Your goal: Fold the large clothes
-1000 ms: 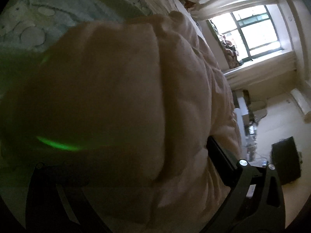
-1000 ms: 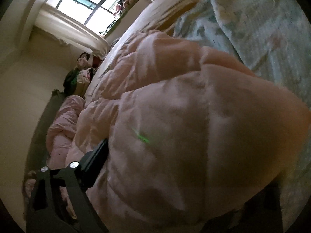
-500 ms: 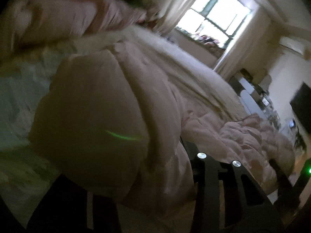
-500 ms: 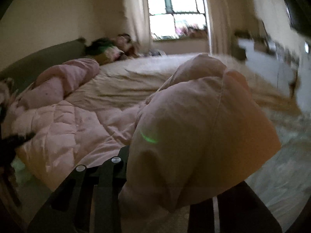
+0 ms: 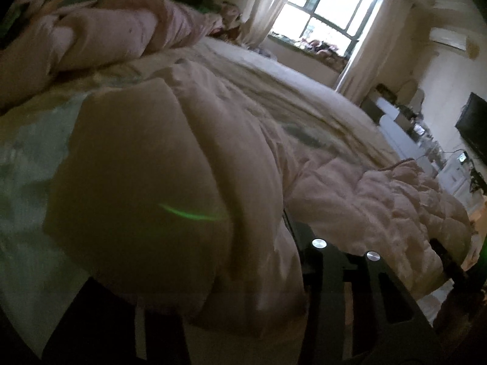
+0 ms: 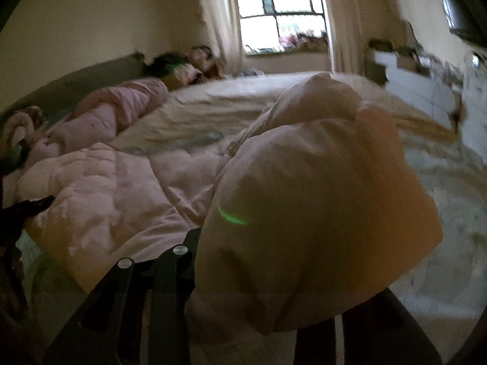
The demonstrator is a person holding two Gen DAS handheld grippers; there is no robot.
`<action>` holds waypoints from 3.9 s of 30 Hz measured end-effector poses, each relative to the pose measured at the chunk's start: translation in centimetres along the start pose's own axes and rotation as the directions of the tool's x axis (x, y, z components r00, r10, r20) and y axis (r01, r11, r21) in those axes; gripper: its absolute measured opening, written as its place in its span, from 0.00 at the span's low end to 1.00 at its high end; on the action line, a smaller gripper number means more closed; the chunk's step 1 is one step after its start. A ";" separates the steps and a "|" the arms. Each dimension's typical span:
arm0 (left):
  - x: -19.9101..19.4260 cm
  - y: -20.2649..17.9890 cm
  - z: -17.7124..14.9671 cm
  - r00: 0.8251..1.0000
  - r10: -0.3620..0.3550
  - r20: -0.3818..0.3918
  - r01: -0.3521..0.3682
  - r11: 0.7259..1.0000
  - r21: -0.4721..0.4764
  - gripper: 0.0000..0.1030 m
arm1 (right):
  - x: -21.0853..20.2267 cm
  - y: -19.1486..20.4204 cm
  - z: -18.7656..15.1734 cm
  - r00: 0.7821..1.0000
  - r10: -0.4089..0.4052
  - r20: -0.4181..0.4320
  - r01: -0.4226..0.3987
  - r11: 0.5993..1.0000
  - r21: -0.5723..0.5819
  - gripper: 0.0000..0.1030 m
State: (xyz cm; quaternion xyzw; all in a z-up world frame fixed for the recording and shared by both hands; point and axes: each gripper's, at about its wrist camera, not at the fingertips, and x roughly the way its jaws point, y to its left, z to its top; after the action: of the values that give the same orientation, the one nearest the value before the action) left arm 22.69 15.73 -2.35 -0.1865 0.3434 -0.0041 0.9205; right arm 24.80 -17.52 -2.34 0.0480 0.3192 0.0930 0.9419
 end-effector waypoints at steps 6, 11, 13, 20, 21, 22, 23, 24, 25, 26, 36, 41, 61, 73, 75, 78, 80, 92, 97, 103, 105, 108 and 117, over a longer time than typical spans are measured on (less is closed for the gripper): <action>0.9 2.3 -1.5 0.999 0.019 -0.037 -0.020 1.000 -0.014 0.47 | 1.1 -1.8 -3.2 0.997 0.013 -0.071 -0.002 0.987 0.161 0.46; 0.8 3.5 -2.1 0.998 0.019 -0.056 -0.022 0.999 -0.049 0.59 | 1.2 -4.4 -3.8 0.988 0.076 -0.136 -0.017 0.920 0.392 0.83; 0.1 3.6 -2.6 0.998 0.030 -0.055 -0.033 0.998 -0.048 0.63 | 0.2 -5.6 -4.5 0.985 0.087 -0.147 -0.013 0.894 0.447 0.91; -2.8 3.6 -3.7 0.996 0.070 -0.047 -0.070 0.998 0.001 0.76 | -5.6 -6.5 -4.9 0.990 0.019 -0.140 0.041 0.911 0.410 0.95; -3.2 3.6 -3.8 0.997 0.068 -0.047 -0.068 0.998 0.002 0.77 | -6.5 -6.4 -4.9 0.991 0.009 -0.131 0.044 0.916 0.399 0.95; -3.8 3.7 -4.0 0.996 0.072 -0.046 -0.072 0.997 0.004 0.78 | -7.3 -6.3 -5.0 0.993 0.001 -0.121 0.046 0.921 0.387 0.95; -4.2 3.8 -4.1 0.996 0.077 -0.042 -0.077 0.997 0.007 0.78 | -8.5 -5.9 -4.7 0.994 -0.014 -0.104 0.051 0.930 0.363 0.96; -4.9 3.7 -4.2 0.996 0.085 -0.031 -0.084 0.996 0.017 0.79 | -9.1 -5.6 -4.7 0.995 -0.019 -0.093 0.050 0.939 0.341 0.96; -5.4 3.6 -4.3 0.996 0.090 -0.023 -0.090 0.996 0.024 0.80 | -9.9 -4.9 -4.5 0.996 -0.027 -0.080 0.050 0.949 0.311 0.96; -6.1 3.5 -4.4 0.996 0.092 -0.012 -0.091 0.995 0.031 0.85 | -10.5 -4.2 -4.3 0.997 -0.031 -0.067 0.049 0.957 0.285 0.96; -14.9 0.8 -5.7 0.987 0.099 0.128 -0.115 0.985 0.130 0.91 | -16.6 5.7 -2.6 0.995 0.013 0.100 -0.018 0.998 0.052 0.96; -18.7 -0.5 -7.0 0.979 0.074 0.188 -0.108 0.978 0.177 0.91 | -18.8 10.1 -2.8 0.989 0.024 0.147 -0.014 0.997 -0.069 0.96; -19.8 -2.6 -12.8 0.986 0.013 0.168 -0.050 0.975 0.219 0.91 | -17.8 16.6 -10.6 0.999 0.044 0.020 -0.042 0.996 -0.078 0.96; -19.1 -1.9 -13.3 0.990 0.038 0.134 -0.067 0.973 0.220 0.91 | -17.1 17.7 -11.2 0.999 0.051 -0.017 -0.052 0.994 -0.101 0.96; -19.1 -1.9 -13.3 0.990 0.038 0.135 -0.067 0.973 0.220 0.91 | -17.0 17.7 -11.3 0.998 0.050 -0.023 -0.052 0.994 -0.100 0.96; -19.1 -1.9 -13.3 0.990 0.039 0.135 -0.068 0.973 0.219 0.91 | -17.0 17.8 -11.3 0.998 0.050 -0.027 -0.053 0.993 -0.104 0.96; -19.1 -1.8 -13.3 0.990 0.042 0.136 -0.071 0.974 0.215 0.91 | -17.0 17.8 -11.3 0.998 0.050 -0.030 -0.053 0.993 -0.107 0.96; -19.3 -1.4 -13.2 0.989 0.050 0.143 -0.079 0.975 0.208 0.91 | -16.8 18.4 -11.5 0.997 0.059 -0.050 -0.064 0.990 -0.123 0.96; -19.5 -1.2 -13.1 0.988 0.052 0.145 -0.080 0.978 0.194 0.91 | -16.7 18.4 -11.7 0.997 0.059 -0.050 -0.065 0.991 -0.120 0.96; -19.6 -1.1 -13.0 0.988 0.057 0.141 -0.085 0.976 0.199 0.91 | -16.6 18.4 -11.8 0.997 0.054 -0.057 -0.060 0.992 -0.110 0.96; -19.7 -1.2 -12.9 0.988 0.059 0.143 -0.087 0.975 0.204 0.91 | -16.7 18.5 -11.8 0.997 0.054 -0.056 -0.060 0.992 -0.110 0.96; -19.5 -1.2 -13.1 0.988 0.066 0.143 -0.095 0.974 0.208 0.91 | -16.6 18.4 -11.8 0.997 0.055 -0.056 -0.061 0.992 -0.110 0.96; -19.4 -1.3 -13.3 0.988 0.067 0.141 -0.096 0.973 0.210 0.91 | -16.7 18.4 -11.7 0.997 0.050 -0.054 -0.055 0.993 -0.101 0.96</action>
State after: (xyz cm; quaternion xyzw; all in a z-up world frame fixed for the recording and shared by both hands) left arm -0.43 12.63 1.12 -0.0707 0.2861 0.0087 0.9555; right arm 2.00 -2.55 1.05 0.0055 0.3365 0.1350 0.9319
